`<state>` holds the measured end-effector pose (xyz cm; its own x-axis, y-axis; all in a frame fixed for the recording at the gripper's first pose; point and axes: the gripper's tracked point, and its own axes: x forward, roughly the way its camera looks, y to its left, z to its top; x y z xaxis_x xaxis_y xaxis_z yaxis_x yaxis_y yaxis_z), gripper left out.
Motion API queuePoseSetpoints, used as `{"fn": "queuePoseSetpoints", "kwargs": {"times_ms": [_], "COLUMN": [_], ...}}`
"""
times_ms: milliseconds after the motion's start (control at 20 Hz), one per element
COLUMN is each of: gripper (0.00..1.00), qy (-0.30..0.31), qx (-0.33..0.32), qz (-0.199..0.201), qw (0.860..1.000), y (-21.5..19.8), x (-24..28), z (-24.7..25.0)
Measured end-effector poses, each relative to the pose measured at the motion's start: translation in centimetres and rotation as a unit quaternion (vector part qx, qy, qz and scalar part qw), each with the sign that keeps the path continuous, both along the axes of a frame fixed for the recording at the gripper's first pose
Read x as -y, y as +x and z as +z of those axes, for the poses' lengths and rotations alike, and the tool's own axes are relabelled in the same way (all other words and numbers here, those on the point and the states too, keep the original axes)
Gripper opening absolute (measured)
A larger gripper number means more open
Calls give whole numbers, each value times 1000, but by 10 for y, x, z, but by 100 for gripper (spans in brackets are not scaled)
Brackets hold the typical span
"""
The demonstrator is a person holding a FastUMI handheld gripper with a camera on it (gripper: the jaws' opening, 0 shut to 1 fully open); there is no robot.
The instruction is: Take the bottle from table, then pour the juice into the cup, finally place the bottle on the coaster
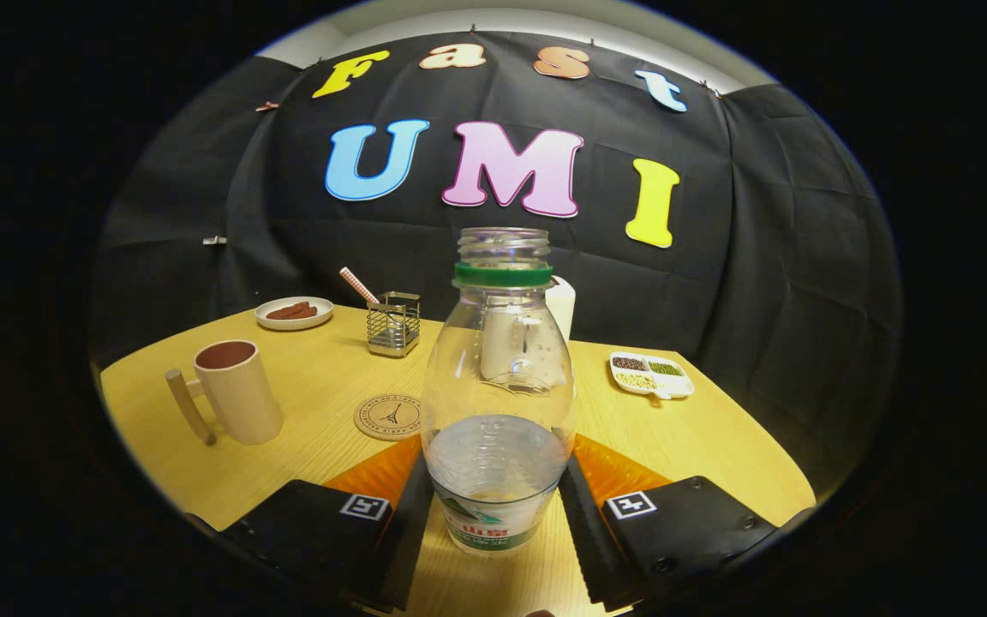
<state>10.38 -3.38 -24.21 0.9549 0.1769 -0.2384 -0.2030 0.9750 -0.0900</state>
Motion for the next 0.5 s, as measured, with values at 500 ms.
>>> {"fn": "queuePoseSetpoints", "kwargs": {"times_ms": [500], "gripper": [74], "qy": [-91], "qx": [34], "qz": [50], "qw": [994], "y": [10], "x": [-18], "z": [55]}}
